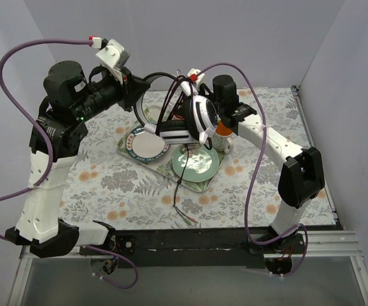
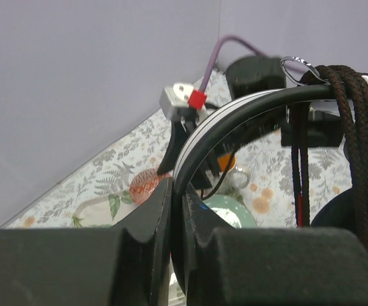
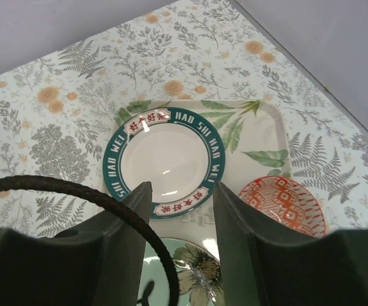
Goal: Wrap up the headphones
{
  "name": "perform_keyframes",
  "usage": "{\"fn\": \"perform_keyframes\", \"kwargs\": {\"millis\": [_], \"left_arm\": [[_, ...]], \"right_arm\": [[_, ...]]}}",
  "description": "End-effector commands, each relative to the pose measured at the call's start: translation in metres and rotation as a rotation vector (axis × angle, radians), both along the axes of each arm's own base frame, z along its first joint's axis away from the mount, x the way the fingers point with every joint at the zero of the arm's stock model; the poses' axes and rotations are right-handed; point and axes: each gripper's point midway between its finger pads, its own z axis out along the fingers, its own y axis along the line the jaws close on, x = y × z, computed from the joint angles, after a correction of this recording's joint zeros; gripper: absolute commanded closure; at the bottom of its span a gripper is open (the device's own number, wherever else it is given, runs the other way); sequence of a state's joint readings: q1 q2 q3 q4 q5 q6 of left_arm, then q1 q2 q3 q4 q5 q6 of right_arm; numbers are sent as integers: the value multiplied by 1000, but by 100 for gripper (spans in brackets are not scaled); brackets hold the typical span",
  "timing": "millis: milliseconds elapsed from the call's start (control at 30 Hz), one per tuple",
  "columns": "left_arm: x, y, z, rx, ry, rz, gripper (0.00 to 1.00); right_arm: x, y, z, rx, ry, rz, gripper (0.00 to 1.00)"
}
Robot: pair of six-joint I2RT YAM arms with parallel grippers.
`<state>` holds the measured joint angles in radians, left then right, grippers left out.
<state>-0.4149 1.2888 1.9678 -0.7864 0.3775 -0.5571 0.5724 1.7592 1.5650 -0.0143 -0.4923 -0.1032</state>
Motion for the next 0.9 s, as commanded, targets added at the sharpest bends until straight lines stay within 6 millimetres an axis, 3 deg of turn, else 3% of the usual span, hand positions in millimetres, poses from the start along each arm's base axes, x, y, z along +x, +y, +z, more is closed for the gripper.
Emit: {"fn": "perform_keyframes", "kwargs": {"millis": [0, 67, 267, 467, 667, 800, 867], "left_arm": [[4, 6, 53, -169, -72, 76, 100], [11, 13, 62, -203, -80, 134, 100], [24, 32, 90, -312, -107, 266, 100], [44, 59, 115, -395, -177, 447, 100], [77, 74, 116, -382, -229, 587, 100], [110, 97, 105, -336, -282, 722, 100], [135, 117, 84, -292, -270, 795, 100]], "right_arm": [[-9, 22, 14, 146, 11, 41, 48], [-10, 26, 5, 162, 31, 41, 48], [-17, 31, -44, 137, 123, 40, 61], [-37, 35, -85, 119, 208, 55, 68], [-63, 51, -115, 102, 275, 89, 85], [-85, 63, -138, 31, 316, 100, 98], [-100, 69, -150, -56, 323, 102, 99]]}}
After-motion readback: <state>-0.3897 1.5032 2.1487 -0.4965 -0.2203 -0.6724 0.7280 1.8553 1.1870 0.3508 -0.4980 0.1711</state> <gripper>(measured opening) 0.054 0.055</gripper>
